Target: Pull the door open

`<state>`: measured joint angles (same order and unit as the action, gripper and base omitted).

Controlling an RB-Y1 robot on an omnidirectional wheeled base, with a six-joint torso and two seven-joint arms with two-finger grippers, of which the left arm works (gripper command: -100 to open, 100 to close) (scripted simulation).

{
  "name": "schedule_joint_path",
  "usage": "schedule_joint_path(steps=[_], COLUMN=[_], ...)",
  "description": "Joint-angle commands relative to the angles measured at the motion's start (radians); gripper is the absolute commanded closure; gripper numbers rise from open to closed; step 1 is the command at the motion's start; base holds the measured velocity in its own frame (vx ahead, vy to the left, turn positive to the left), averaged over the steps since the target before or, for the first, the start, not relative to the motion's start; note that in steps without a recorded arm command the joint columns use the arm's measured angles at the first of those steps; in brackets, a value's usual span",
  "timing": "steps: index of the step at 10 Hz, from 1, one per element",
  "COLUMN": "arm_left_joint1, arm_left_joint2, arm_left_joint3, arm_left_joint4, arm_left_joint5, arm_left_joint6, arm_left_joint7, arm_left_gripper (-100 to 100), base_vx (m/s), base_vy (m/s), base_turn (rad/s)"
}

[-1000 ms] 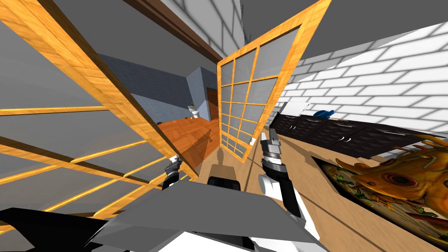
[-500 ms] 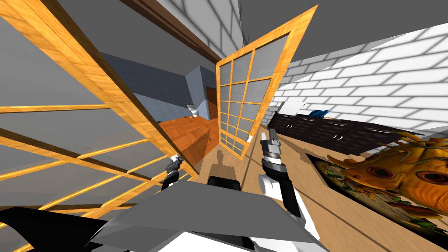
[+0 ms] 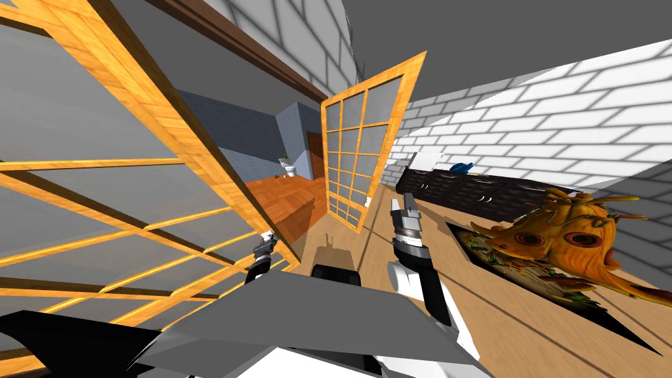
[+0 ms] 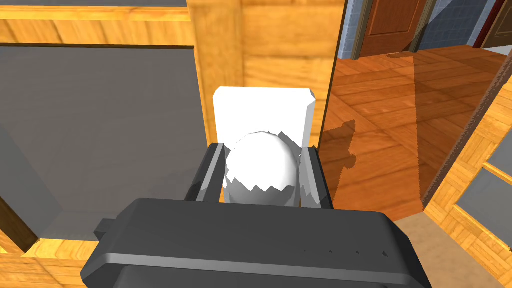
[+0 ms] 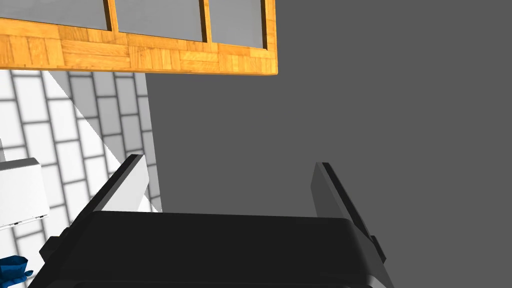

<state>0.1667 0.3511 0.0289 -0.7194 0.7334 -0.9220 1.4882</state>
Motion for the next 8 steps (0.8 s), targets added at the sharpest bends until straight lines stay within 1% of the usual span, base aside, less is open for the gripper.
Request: schedule_joint_path(steps=[1,2,3,4,5,8], arm_left_joint1=[0.001,-0.002,0.004,0.008,0.014,0.028], arm_left_joint2=[0.003,0.004,0.008,0.011,0.017,0.03], arm_left_joint3=[-0.018,-0.012,-0.032,-0.042,-0.058,-0.097], arm_left_joint4=[-0.011,0.0,-0.007,-0.011,-0.018,-0.037], arm_left_joint5=[-0.011,-0.007,-0.019,-0.025,-0.035,-0.059], arm_left_joint6=[0.006,0.002,0.001,-0.001,-0.005,-0.013], arm_left_joint7=[0.01,0.01,0.022,0.028,0.039,0.065], arm_left_gripper=[100,100,100,100,100,100], base_vx=[-0.218,-0.086,-0.153,-0.232,-0.243,-0.248], base_vy=[-0.021,-0.012,-0.013,-0.017,-0.008,-0.055], base_turn=[-0.061,-0.024,-0.057,-0.068,-0.07,-0.06])
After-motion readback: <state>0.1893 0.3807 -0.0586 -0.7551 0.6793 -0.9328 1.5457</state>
